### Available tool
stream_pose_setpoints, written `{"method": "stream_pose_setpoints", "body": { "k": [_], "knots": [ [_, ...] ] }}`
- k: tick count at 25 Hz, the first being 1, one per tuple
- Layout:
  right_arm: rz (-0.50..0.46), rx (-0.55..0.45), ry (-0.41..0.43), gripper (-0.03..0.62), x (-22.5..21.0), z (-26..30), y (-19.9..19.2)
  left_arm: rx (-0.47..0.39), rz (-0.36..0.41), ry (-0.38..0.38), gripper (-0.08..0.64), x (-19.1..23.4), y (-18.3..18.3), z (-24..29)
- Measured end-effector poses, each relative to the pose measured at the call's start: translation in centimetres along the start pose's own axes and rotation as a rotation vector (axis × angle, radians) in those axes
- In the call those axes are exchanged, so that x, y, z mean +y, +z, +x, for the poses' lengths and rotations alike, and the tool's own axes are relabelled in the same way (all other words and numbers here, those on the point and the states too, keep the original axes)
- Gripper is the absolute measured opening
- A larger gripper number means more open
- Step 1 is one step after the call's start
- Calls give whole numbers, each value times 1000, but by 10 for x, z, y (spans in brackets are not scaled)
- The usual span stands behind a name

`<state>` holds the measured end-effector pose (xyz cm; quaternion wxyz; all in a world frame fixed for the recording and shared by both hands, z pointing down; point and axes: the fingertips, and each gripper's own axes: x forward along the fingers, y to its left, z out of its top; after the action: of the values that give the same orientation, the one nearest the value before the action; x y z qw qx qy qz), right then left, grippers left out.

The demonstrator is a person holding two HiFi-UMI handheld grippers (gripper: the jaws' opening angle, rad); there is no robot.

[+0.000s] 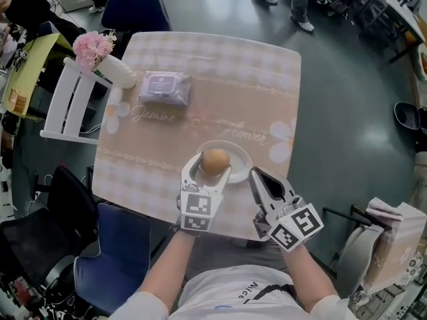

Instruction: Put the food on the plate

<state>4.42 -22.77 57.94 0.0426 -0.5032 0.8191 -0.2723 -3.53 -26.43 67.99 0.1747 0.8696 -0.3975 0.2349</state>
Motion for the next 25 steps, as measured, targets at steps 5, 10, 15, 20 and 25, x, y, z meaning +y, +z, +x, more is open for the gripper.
{"method": "stream_pose_setpoints", "body": {
  "k": [5,10,15,20,25],
  "knots": [
    [9,2,0,17,-9,3,-6,26,43,29,330,3,-9,12],
    [16,3,0,17,-15,5,-9,36,72,24,330,2,-8,21],
    [19,-4,3,17,-19,4,-5,41,82,17,330,1,-11,23],
    [27,3,1,17,-17,3,0,32,78,8,330,-2,-3,17],
    [26,6,7,17,-3,-3,13,21,82,2,330,-11,16,-3]
  ]
}}
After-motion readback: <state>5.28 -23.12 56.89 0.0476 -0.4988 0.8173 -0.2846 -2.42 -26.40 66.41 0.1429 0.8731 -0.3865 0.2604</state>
